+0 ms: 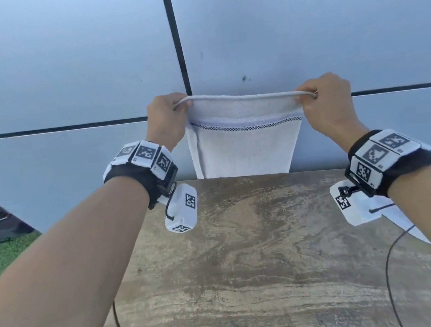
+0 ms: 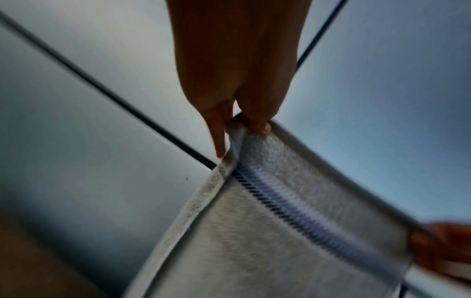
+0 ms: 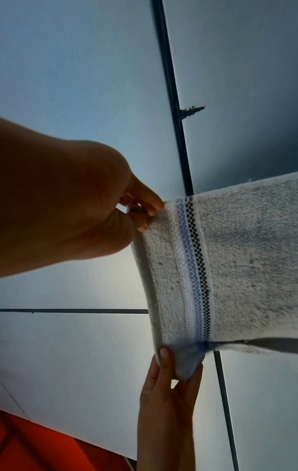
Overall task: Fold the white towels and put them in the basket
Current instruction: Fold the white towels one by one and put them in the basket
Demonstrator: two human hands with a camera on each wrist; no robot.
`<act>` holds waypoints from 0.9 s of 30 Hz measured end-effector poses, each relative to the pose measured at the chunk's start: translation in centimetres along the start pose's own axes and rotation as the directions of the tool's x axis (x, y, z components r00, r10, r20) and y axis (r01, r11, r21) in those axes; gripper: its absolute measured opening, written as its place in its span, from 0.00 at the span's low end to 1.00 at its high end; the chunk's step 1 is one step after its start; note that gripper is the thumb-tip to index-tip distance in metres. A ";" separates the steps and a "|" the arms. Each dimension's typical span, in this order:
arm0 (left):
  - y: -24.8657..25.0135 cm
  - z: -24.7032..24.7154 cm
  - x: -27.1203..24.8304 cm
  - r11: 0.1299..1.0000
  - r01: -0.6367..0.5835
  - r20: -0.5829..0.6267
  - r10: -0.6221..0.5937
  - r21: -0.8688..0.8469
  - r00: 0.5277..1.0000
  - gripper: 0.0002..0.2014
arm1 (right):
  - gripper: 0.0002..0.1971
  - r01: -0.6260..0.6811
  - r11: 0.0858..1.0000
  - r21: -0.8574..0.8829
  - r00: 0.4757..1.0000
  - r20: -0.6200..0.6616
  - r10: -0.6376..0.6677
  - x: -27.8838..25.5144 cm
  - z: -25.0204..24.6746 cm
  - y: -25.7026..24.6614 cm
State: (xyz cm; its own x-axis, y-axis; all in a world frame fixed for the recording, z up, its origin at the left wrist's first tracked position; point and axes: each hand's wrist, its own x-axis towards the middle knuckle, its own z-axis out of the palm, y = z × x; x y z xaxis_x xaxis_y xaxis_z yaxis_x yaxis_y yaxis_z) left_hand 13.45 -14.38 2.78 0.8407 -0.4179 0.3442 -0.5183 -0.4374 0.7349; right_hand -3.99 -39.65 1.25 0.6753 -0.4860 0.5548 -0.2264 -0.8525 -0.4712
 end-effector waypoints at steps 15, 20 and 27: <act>-2.8 -2.6 -10.9 0.967 0.044 0.267 -0.113 0.249 0.957 0.09 | 0.06 -0.119 0.989 -0.085 0.947 0.290 0.139 -13.0 -2.3 1.2; -4.7 -3.9 -16.9 0.956 0.077 0.373 -0.183 0.282 0.910 0.09 | 0.08 -0.102 0.992 -0.073 0.901 0.416 0.123 -19.1 -3.3 0.6; -5.5 -5.9 -23.2 0.935 0.079 0.403 -0.225 0.347 0.887 0.14 | 0.09 -0.175 0.984 0.018 0.876 0.460 0.147 -25.0 -5.8 -1.1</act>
State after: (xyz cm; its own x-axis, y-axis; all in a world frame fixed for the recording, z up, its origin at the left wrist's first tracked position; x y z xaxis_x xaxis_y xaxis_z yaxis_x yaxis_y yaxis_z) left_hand -2.32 2.41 -5.79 0.7992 -0.5935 -0.0954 -0.4722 -0.7180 0.5114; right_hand -24.72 -27.70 -8.10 0.8810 -0.4622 0.1009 -0.3282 -0.7507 -0.5733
